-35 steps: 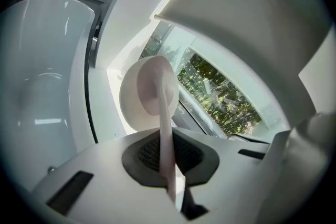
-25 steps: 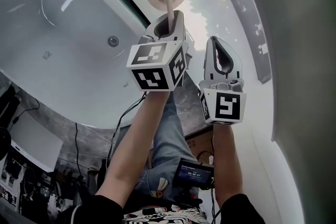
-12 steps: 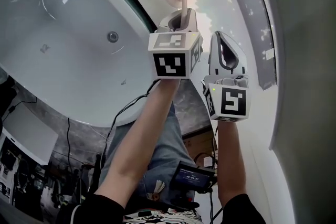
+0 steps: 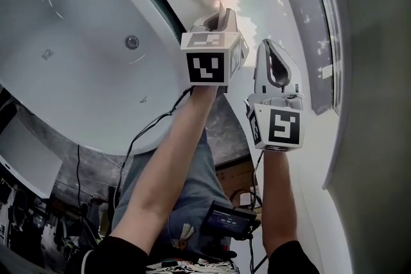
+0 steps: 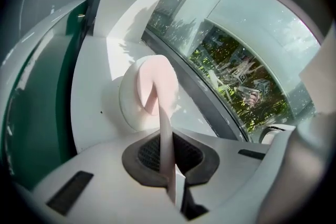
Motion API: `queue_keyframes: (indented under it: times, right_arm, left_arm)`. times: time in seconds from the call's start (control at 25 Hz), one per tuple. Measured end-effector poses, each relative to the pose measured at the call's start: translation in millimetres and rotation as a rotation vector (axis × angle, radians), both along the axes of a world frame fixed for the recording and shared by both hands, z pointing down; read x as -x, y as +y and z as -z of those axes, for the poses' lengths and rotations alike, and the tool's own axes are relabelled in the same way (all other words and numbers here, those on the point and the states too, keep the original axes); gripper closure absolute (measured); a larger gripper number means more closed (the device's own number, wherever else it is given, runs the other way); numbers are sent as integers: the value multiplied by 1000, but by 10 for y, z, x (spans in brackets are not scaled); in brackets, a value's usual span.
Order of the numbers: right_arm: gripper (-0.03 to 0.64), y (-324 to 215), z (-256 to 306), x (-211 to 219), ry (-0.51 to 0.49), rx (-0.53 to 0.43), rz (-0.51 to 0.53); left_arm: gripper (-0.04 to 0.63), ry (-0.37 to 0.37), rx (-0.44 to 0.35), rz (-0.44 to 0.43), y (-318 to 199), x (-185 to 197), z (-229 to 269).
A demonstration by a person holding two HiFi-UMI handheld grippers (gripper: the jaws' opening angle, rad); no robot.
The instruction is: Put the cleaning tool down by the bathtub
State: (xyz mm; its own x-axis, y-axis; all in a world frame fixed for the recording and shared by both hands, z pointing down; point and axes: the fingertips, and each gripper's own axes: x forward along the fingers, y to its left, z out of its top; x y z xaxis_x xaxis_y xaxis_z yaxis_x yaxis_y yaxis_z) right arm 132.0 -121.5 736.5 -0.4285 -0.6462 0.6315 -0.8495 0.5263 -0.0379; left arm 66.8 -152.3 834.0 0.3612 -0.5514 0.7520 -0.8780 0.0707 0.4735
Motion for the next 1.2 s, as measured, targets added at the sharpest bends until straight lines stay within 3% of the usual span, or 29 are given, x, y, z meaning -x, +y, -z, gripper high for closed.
queue_keyframes:
  times: [0.24, 0.44, 0.56, 0.72, 0.92, 1.0, 1.2]
  right_arm:
    - [591, 14, -109, -5, -7, 25, -2]
    - [591, 31, -137, 25, -29, 37, 1]
    - [591, 55, -141, 52, -32, 45, 7]
    - [591, 57, -130, 59, -39, 50, 1]
    - [591, 66, -140, 55, -46, 54, -5]
    - [591, 81, -136, 58, -46, 55, -6]
    - [591, 97, -125, 32, -50, 59, -28]
  left_arm:
    - [581, 28, 6, 12, -46, -31, -113]
    - [581, 11, -83, 31, -253, -20, 34]
    - [581, -18, -34, 29, -146, -16, -66]
    - [578, -33, -54, 68, -169, 67, -3]
    - [575, -77, -21, 33, -60, 47, -108]
    - [534, -46, -39, 25, -96, -2, -64]
    - [400, 134, -107, -18, -206, -254, 143]
